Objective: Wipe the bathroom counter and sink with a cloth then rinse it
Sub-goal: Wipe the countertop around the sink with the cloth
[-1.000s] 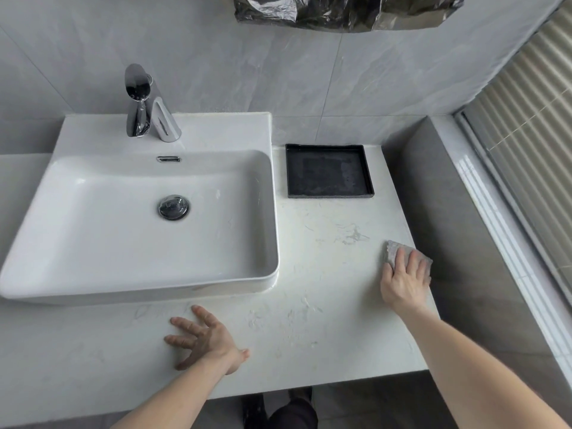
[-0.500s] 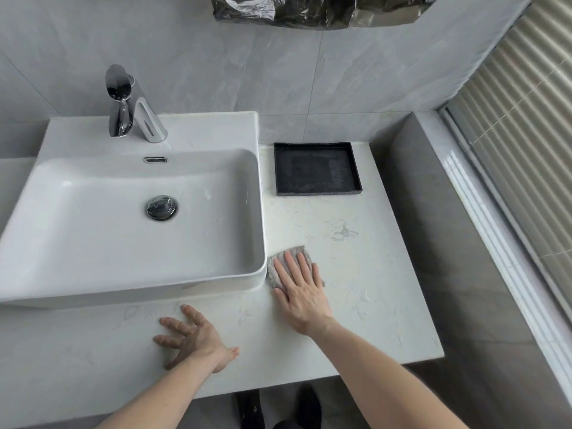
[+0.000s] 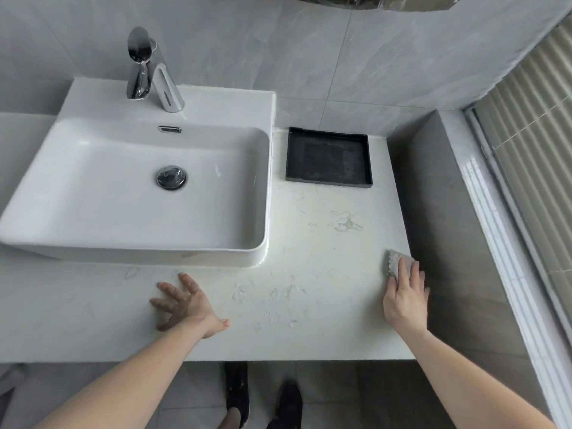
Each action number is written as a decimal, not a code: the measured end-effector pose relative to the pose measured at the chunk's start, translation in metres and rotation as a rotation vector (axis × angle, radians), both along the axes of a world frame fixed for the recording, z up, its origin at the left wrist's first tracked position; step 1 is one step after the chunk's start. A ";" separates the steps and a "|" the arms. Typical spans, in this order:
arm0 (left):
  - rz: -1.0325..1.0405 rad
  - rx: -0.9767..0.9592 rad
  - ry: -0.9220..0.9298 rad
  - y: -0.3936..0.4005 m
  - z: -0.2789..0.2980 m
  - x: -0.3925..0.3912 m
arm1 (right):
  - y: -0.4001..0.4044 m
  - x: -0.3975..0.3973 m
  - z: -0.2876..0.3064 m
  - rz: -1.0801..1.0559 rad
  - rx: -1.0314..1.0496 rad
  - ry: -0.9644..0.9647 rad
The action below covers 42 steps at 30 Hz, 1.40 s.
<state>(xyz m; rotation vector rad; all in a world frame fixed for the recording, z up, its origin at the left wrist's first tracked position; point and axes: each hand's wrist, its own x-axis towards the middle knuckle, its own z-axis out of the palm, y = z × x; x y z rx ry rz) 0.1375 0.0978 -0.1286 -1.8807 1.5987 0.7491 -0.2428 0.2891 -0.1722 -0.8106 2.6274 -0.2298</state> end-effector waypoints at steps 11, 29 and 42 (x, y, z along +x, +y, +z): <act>0.024 -0.061 0.022 0.006 0.011 0.002 | -0.024 0.161 0.013 0.668 -0.045 -0.123; 0.032 -0.114 -0.018 0.008 0.016 -0.001 | 0.073 0.047 0.007 0.220 0.071 -0.056; 0.062 -0.124 -0.003 0.006 0.015 0.000 | 0.031 0.113 0.011 0.628 0.011 -0.023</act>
